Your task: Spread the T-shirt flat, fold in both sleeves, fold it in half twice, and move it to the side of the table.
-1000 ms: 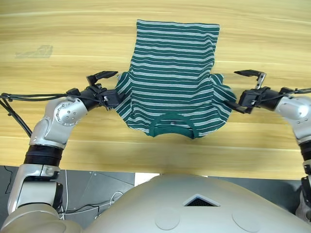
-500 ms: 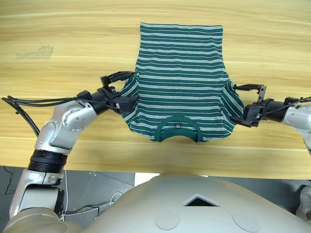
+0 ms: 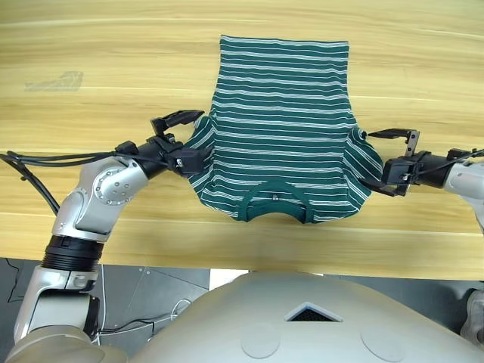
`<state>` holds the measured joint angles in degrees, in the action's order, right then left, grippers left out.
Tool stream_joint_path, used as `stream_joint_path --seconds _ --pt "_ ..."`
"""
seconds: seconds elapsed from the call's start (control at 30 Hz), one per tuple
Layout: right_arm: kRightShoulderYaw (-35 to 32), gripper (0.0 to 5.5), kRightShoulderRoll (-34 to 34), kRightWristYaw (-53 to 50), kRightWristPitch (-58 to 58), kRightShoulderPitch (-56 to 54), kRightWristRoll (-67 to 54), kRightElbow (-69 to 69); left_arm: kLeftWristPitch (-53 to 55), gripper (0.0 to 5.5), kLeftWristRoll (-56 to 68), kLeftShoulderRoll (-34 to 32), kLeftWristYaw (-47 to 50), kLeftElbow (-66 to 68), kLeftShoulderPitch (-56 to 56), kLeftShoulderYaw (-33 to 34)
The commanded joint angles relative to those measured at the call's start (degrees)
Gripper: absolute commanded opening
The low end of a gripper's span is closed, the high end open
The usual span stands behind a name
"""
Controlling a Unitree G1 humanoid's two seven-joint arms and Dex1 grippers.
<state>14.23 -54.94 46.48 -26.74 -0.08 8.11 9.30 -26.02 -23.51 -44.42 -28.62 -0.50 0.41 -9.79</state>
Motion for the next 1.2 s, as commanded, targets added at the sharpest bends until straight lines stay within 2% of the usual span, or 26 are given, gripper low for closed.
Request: stream_joint_path --seconds 0.03,0.2,0.4,0.53,0.67,0.73,0.83,1.0,1.1,1.2 --pt "1.73 5.36 0.98 9.89 3.09 5.44 -11.36 -3.59 -1.21 4.06 0.96 0.17 1.3 -2.17 0.09 1.67" --pt "-1.18 5.36 1.49 17.15 8.06 7.82 -25.37 -10.98 -2.0 4.06 1.25 0.05 1.98 -2.19 0.39 2.42" --pt "-3.17 5.36 3.19 16.45 8.85 7.3 -23.58 -13.44 -1.23 4.06 5.97 0.54 4.23 -3.35 6.89 8.03" --pt "-3.47 5.36 3.94 15.84 8.67 7.24 -21.2 -13.25 -1.16 4.06 6.01 0.99 4.95 -3.1 7.88 8.74" --pt "-7.67 5.36 7.29 17.45 14.76 6.95 -36.97 -20.81 -1.53 4.06 4.23 1.97 5.16 -1.59 5.31 6.76" --pt "-10.47 5.36 9.58 16.51 18.27 5.8 -44.33 -23.73 -1.5 4.06 4.14 2.88 4.49 0.4 0.81 5.39" --pt "-12.85 5.36 13.46 11.92 22.8 1.94 -48.42 -24.96 -1.2 4.06 2.46 7.11 2.95 9.31 -13.92 0.61" --pt "-13.66 5.36 19.94 3.79 21.58 -4.45 -40.16 -19.75 -3.41 4.06 -6.8 18.1 6.58 33.03 -36.39 -10.1" --pt "-14.94 5.36 22.94 -0.68 20.66 -7.02 -36.42 -16.81 -4.06 4.06 -13.2 23.81 10.87 48.42 -44.24 -16.6" --pt "-16.17 5.36 24.88 -2.83 19.33 -7.81 -34.31 -16.2 -3.38 4.06 -20.65 26.66 17.5 61.04 -48.86 -23.32"
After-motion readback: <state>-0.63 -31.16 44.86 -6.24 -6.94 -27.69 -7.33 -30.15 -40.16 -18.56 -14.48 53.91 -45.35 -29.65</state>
